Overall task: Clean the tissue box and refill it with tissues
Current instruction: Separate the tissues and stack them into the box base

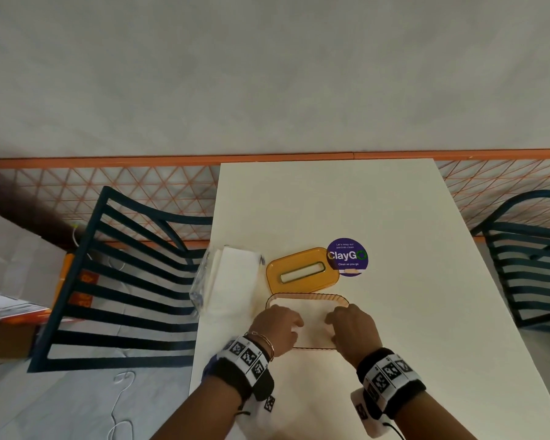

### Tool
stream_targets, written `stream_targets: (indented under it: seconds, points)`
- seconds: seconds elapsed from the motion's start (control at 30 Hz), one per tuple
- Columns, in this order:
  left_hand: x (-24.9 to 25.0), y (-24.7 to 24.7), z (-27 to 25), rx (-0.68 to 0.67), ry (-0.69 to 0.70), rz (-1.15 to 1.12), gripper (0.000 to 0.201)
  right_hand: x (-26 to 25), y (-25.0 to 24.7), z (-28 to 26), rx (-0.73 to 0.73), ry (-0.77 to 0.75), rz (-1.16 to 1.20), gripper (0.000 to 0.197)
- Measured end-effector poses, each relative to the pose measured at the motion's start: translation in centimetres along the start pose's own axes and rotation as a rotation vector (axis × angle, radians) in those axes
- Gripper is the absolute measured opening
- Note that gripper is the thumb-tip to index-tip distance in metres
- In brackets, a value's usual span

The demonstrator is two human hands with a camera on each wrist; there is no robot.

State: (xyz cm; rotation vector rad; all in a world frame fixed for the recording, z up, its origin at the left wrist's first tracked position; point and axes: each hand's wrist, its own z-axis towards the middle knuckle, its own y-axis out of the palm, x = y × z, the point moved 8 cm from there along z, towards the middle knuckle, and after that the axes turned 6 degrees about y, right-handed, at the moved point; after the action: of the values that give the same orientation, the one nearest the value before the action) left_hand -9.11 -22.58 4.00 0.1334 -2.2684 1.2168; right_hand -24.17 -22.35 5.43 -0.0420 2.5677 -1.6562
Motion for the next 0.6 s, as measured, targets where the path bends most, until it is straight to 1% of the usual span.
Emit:
stream_targets:
  seconds: [0.03,0.07,0.13,0.2,0.23,0.27,0.3,0.33,0.37,0.4,0.47,0.6]
  points:
    - [-0.1,-0.6,0.0,0.037,0.008,-0.037,0.033,0.1,-0.2,0.1,0.016,0.006,0.019,0.037]
    - [-0.5,-1.6,-0.1,0.103,0.000,-0.101,0.030,0.2,-0.5,0.1,0.038,0.019,0.058,0.036]
    - [-2.6,-4.4,-0.8,0.309,-0.073,-0.228,0.021,1.0,-1.4,0.2,0.112,0.074,0.151,0.032]
    - [-6.4,-7.0,-1.8,0.524,-0.236,-0.256,0.019,2.2,-2.4,0.2,0.204,0.160,0.230,0.023]
    - [-8.5,-7.9,-2.2,0.591,-0.331,-0.256,0.024,2.9,-2.7,0.2,0.240,0.211,0.272,0.021]
    - [-10.7,-8.4,-2.5,0.613,-0.427,-0.251,0.033,3.5,-2.8,0.2,0.259,0.262,0.313,0.022]
    - [-12.7,-8.4,-2.7,0.590,-0.516,-0.243,0.047,4.1,-2.7,0.3,0.253,0.306,0.352,0.024]
    - [-14.4,-8.0,-2.7,0.530,-0.596,-0.233,0.063,4.5,-2.3,0.4,0.232,0.340,0.386,0.026]
    - [-15.8,-7.5,-2.6,0.466,-0.652,-0.230,0.078,4.9,-2.0,0.5,0.204,0.365,0.406,0.027]
    - [-16.6,-7.0,-2.5,0.415,-0.680,-0.228,0.088,5.1,-1.5,0.7,0.172,0.380,0.414,0.025]
    - [-17.0,-6.4,-2.4,0.380,-0.685,-0.205,0.093,5.2,-0.9,0.7,0.125,0.399,0.424,0.023]
    - [-16.6,-5.9,-2.3,0.392,-0.712,-0.135,0.086,5.3,-0.5,0.8,0.109,0.416,0.453,0.021]
